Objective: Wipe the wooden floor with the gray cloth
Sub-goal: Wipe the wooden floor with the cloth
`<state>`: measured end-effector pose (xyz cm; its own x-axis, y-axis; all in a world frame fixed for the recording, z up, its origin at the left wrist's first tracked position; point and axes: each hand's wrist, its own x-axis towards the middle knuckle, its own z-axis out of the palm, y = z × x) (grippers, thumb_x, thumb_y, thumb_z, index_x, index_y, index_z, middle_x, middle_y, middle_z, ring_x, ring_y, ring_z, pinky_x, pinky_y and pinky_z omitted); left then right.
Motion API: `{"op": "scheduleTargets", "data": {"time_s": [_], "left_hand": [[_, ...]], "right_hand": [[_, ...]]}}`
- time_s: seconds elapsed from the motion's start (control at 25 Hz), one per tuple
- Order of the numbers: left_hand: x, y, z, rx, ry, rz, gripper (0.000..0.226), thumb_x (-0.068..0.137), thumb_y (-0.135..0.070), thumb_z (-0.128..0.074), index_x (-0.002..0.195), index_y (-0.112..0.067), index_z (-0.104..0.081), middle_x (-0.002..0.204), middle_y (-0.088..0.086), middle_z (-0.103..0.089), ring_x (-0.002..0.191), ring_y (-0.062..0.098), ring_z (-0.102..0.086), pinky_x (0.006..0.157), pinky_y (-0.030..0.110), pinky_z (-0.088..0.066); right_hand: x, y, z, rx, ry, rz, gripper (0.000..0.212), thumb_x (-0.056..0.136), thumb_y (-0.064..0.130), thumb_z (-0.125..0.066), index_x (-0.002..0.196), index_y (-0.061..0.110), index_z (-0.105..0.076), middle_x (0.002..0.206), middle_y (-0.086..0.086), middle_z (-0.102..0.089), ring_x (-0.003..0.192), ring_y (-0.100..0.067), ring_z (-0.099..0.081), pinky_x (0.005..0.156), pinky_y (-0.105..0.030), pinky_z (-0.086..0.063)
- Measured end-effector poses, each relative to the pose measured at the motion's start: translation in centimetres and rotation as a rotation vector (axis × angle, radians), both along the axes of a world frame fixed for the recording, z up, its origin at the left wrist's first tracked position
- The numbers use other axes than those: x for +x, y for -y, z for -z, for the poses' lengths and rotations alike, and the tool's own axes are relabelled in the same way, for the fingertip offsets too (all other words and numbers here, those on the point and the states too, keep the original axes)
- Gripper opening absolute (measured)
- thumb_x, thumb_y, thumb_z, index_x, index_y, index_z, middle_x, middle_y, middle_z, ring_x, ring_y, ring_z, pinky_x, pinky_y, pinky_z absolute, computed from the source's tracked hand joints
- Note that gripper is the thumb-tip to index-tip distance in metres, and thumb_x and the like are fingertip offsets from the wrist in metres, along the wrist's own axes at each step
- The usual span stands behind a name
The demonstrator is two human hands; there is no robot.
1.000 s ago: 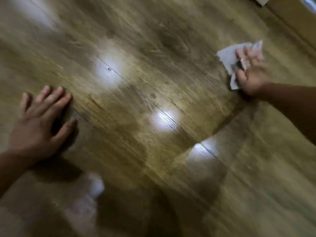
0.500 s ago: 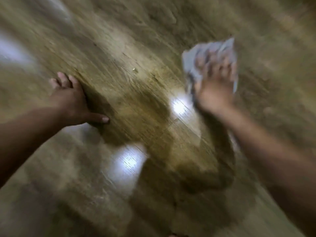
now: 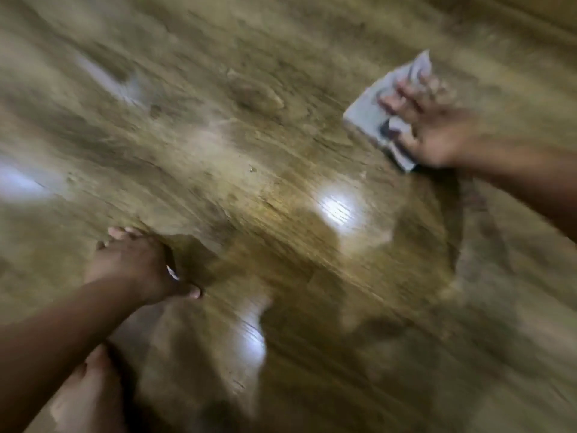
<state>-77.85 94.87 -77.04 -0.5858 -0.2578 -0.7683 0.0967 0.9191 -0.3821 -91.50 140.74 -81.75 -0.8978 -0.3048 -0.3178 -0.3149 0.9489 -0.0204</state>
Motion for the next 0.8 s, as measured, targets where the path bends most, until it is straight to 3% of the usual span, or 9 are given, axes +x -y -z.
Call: {"op": "scheduleTargets", "data": {"time_s": [0.08, 0.16, 0.24, 0.32, 0.4, 0.52, 0.64, 0.72, 0.8], "left_hand": [[-0.4, -0.5, -0.2, -0.021, 0.025, 0.002, 0.108, 0.039, -0.097, -0.060, 0.126, -0.033, -0.064, 0.158, 0.025, -0.030, 0.148, 0.044, -0.024, 0.114, 0.055, -0.030], [-0.7, -1.7, -0.3, -0.038, 0.035, -0.007, 0.110, 0.045, -0.092, -0.066, 0.135, -0.030, -0.057, 0.158, 0.023, -0.031, 0.149, 0.043, -0.022, 0.116, 0.061, -0.019], [-0.2, -2.1, -0.9, -0.047, -0.004, -0.031, 0.129, 0.047, -0.089, -0.068, 0.149, -0.015, -0.040, 0.159, 0.026, -0.029, 0.149, 0.043, -0.020, 0.116, 0.066, -0.011], [0.1, -1.5, -1.3, -0.020, -0.073, -0.088, 0.145, 0.052, -0.085, -0.069, 0.154, 0.004, -0.019, 0.158, 0.032, -0.024, 0.149, 0.044, -0.019, 0.116, 0.068, -0.008], [0.7, -1.1, -1.0, 0.011, -0.084, -0.080, 0.136, 0.066, -0.079, -0.066, 0.152, 0.011, -0.012, 0.157, 0.034, -0.022, 0.148, 0.045, -0.022, 0.116, 0.067, -0.009], [-0.1, -0.8, -0.9, 0.055, -0.096, -0.004, 0.091, 0.095, -0.049, -0.053, 0.149, 0.015, -0.017, 0.154, 0.035, -0.028, 0.146, 0.049, -0.022, 0.117, 0.066, -0.011], [-1.9, 1.7, -2.2, 0.135, -0.034, 0.165, 0.061, 0.103, -0.033, -0.043, 0.151, 0.002, -0.029, 0.154, 0.024, -0.037, 0.146, 0.041, -0.028, 0.120, 0.059, -0.009], [-2.3, 5.2, -3.6, 0.195, -0.005, 0.338, 0.081, 0.098, -0.042, -0.052, 0.157, -0.004, -0.013, 0.161, 0.021, -0.026, 0.150, 0.039, -0.019, 0.122, 0.055, -0.004], [-2.1, 8.8, -4.4, 0.246, 0.042, 0.385, 0.104, 0.089, -0.056, -0.061, 0.160, -0.015, 0.003, 0.168, 0.009, -0.010, 0.152, 0.043, -0.006, 0.122, 0.053, -0.006]], "right_hand": [[-6.8, -0.7, -0.1, 0.065, 0.077, 0.234, 0.099, 0.073, 0.074, 0.009, 0.156, 0.026, -0.012, 0.165, -0.005, -0.001, 0.150, -0.035, 0.008, 0.119, -0.056, 0.006], [-9.0, 3.0, -0.1, -0.021, 0.132, 0.509, 0.083, 0.080, 0.071, -0.006, 0.155, 0.035, -0.002, 0.165, 0.001, 0.007, 0.149, -0.036, 0.015, 0.117, -0.059, 0.009], [-6.0, 8.5, 0.3, -0.133, 0.085, 0.532, 0.072, 0.085, 0.065, -0.013, 0.153, 0.043, -0.005, 0.165, 0.005, 0.007, 0.149, -0.035, 0.015, 0.117, -0.059, 0.008], [-2.4, 13.7, 0.3, -0.123, 0.024, 0.322, 0.072, 0.083, 0.059, -0.011, 0.153, 0.044, -0.007, 0.165, 0.004, 0.006, 0.149, -0.033, 0.018, 0.118, -0.057, 0.008], [2.9, 18.6, 0.4, -0.107, -0.010, 0.034, 0.069, 0.086, 0.058, -0.022, 0.153, 0.045, -0.010, 0.165, 0.000, 0.000, 0.149, -0.035, 0.016, 0.118, -0.057, 0.010], [12.2, 26.2, 1.6, -0.186, -0.097, -0.269, 0.072, 0.078, 0.055, -0.049, 0.147, 0.043, -0.032, 0.160, -0.001, -0.028, 0.149, -0.039, -0.012, 0.117, -0.057, -0.004], [17.7, 30.6, 3.1, -0.279, -0.064, -0.274, 0.076, 0.080, 0.066, -0.053, 0.147, 0.045, -0.025, 0.149, 0.014, -0.045, 0.152, -0.024, -0.005, 0.119, -0.043, -0.012], [17.8, 30.4, 2.6, -0.277, -0.098, -0.305, 0.070, 0.092, 0.069, -0.030, 0.152, 0.045, -0.003, 0.156, 0.019, -0.031, 0.152, -0.018, -0.004, 0.119, -0.036, -0.012], [16.5, 28.1, 2.7, -0.177, -0.142, -0.597, 0.053, 0.102, 0.053, -0.024, 0.153, 0.046, -0.009, 0.163, 0.013, -0.014, 0.150, -0.021, -0.015, 0.117, -0.039, -0.014]]}}
